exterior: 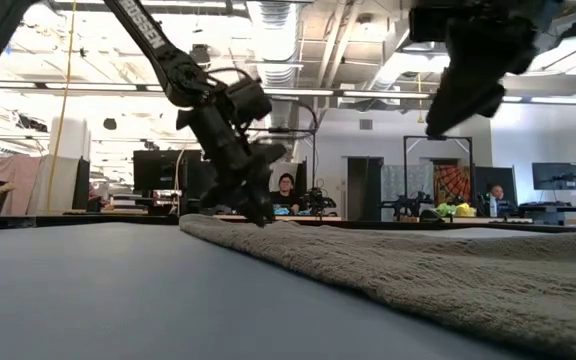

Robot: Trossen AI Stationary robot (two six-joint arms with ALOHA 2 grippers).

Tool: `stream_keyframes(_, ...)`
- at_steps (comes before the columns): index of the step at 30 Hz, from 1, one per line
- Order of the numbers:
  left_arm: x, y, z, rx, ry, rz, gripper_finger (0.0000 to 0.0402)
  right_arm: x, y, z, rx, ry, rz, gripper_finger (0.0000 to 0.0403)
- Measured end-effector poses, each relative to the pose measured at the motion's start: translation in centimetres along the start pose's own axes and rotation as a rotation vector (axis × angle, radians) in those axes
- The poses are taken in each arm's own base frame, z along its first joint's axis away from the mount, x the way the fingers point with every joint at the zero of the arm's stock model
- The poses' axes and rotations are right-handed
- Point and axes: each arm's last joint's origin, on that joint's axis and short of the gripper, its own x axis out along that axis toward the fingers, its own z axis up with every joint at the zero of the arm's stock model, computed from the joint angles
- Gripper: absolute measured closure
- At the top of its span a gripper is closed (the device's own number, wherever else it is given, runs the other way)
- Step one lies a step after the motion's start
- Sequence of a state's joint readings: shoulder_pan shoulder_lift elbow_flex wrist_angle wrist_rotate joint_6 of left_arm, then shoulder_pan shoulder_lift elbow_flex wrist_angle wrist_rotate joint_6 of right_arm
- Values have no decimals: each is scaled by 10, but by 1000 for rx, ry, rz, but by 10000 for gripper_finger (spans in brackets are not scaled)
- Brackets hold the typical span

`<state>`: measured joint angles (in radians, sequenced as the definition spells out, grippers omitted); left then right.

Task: Roll towel
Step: Roll the grey towel

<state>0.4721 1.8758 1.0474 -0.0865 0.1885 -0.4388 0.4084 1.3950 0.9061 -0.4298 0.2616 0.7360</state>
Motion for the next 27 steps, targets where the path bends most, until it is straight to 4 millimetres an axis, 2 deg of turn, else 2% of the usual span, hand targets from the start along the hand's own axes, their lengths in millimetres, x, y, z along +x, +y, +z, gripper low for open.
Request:
stream_keyframes(6, 18, 0, 5, -38, 39, -42, 299, 15, 10, -32, -13, 103, -8, 281)
stream_keyframes(15, 15, -4, 28, -22, -31, -16, 299, 33, 29, -79, 61, 237, -33, 281)
stream_keyframes(19, 12, -5, 35, 3, -49, -25, 299, 38, 35, -88, 96, 249, -35, 281)
stream_keyframes(27, -10, -13, 62, 60, -91, -157, 299, 37, 36, -84, 134, 230, -12, 281)
